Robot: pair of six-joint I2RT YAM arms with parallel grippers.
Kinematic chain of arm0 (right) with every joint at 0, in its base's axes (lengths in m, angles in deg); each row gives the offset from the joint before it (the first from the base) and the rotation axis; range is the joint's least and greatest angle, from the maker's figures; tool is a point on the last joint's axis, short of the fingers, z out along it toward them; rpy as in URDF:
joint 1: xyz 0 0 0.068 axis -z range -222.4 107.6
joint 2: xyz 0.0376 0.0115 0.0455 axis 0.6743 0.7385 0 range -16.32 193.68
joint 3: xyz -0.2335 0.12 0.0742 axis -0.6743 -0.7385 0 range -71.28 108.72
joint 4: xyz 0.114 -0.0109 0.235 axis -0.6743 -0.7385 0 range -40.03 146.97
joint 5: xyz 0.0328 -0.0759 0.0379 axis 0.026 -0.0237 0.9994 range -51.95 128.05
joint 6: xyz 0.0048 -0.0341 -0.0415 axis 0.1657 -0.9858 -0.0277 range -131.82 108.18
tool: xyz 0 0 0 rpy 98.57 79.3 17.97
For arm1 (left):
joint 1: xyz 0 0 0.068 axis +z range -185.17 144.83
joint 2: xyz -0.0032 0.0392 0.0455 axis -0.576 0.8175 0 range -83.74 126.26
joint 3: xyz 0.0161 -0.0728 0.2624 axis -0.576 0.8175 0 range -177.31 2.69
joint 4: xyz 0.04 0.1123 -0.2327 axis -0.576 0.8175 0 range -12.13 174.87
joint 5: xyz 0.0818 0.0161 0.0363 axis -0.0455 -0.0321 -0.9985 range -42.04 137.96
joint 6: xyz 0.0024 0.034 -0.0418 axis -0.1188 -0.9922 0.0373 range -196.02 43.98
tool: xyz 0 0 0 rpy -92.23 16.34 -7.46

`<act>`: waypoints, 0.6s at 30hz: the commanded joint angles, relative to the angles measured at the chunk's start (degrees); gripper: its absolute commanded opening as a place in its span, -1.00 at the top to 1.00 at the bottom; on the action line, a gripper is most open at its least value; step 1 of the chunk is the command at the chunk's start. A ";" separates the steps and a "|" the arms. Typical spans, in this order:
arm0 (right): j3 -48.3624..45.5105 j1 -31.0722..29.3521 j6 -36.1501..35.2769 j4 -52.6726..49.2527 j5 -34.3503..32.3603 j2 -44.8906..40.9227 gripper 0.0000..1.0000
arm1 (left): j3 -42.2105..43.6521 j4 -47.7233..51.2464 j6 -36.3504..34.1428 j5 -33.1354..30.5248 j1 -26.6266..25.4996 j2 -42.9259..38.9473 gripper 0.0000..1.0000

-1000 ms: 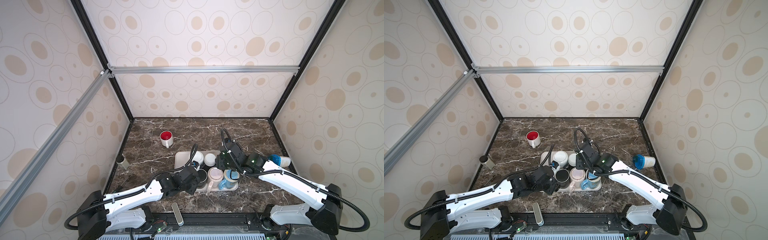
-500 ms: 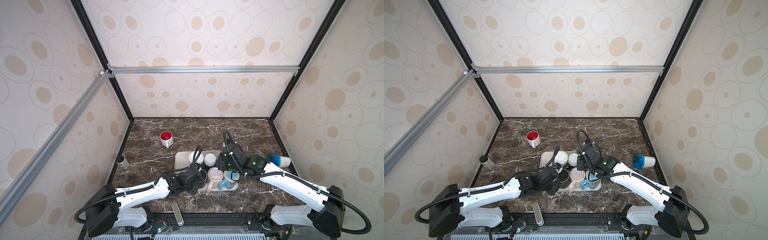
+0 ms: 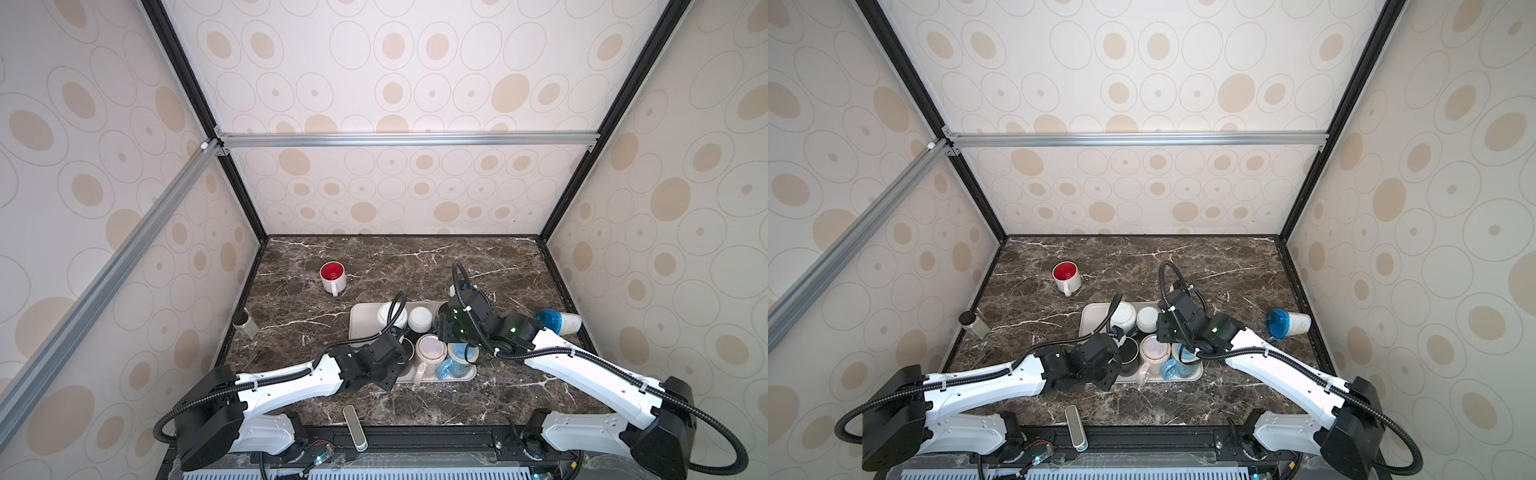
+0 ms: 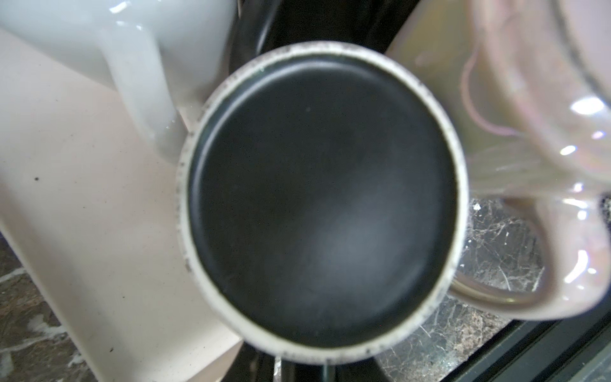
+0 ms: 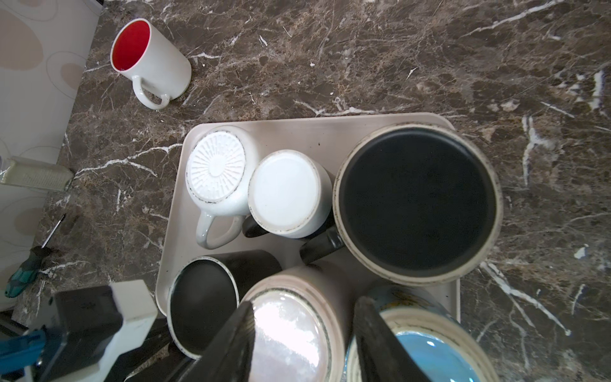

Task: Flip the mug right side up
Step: 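Lower the left gripper onto the black mug's base and close on it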

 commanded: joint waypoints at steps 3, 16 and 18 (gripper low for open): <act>0.10 0.48 -0.81 0.19 0.11 -0.93 -0.02 | -1.13 -1.37 0.75 -1.31 -0.43 0.17 0.52; 2.77 0.42 -0.97 -0.34 2.51 0.45 0.04 | -2.47 2.45 -1.01 -5.11 -0.45 -2.28 1.00; 3.77 0.41 -1.60 -0.83 3.44 1.58 0.05 | -3.33 4.22 -0.92 -6.09 -0.44 -4.08 1.00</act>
